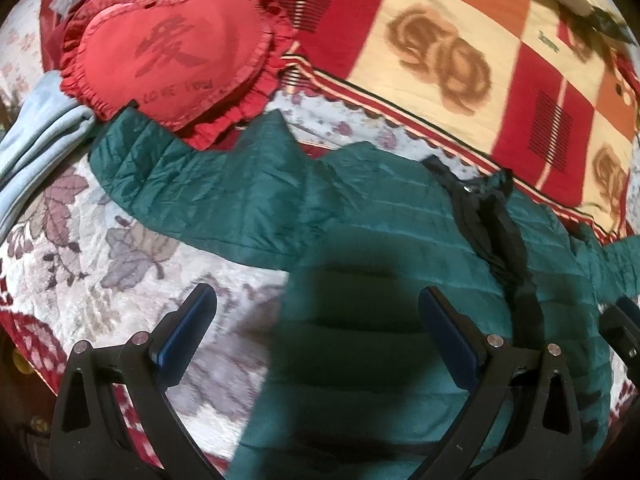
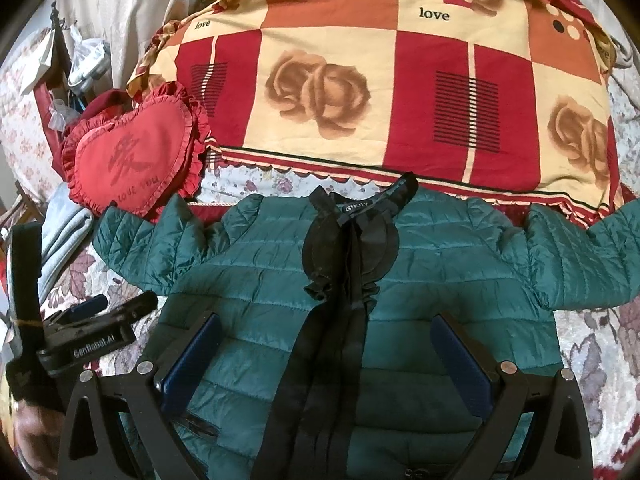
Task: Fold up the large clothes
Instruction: 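Grasp the cuff of the sleeve nearest the left tool with the left tool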
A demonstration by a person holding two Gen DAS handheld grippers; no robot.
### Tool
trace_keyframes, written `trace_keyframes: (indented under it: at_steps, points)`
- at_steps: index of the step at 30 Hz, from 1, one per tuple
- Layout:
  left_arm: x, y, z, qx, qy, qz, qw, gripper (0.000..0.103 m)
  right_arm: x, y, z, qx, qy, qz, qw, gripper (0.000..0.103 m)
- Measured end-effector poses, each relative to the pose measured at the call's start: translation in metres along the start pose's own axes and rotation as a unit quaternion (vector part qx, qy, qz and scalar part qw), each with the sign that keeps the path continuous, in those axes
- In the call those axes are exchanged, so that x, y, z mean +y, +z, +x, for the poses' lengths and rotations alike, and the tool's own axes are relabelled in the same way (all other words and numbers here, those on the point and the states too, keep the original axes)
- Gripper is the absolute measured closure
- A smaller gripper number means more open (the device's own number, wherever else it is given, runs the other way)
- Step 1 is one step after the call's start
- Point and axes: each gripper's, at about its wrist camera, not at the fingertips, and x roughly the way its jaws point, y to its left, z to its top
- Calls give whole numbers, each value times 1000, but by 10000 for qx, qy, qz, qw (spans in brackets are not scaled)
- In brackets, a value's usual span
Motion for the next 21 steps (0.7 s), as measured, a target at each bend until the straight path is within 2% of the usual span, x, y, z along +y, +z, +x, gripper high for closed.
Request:
trace_keyframes:
  at_steps: [5,11,16,21]
  points:
    - [37,14,15,17,378,-258,9990,2,-4,-1,3,65,62,63,9999,0]
    - [98,36,39,55,918,-693,9934,2,-4,-2,4,111,80,52,9999,0]
    - [147,53,57,68,1119,-1140,9871,2,-3,-1,8,176,79,-38,9998,0]
    - [175,67,71,29,1299,-1279,9832,2,-3,0,13,246,80,-31,9997,0]
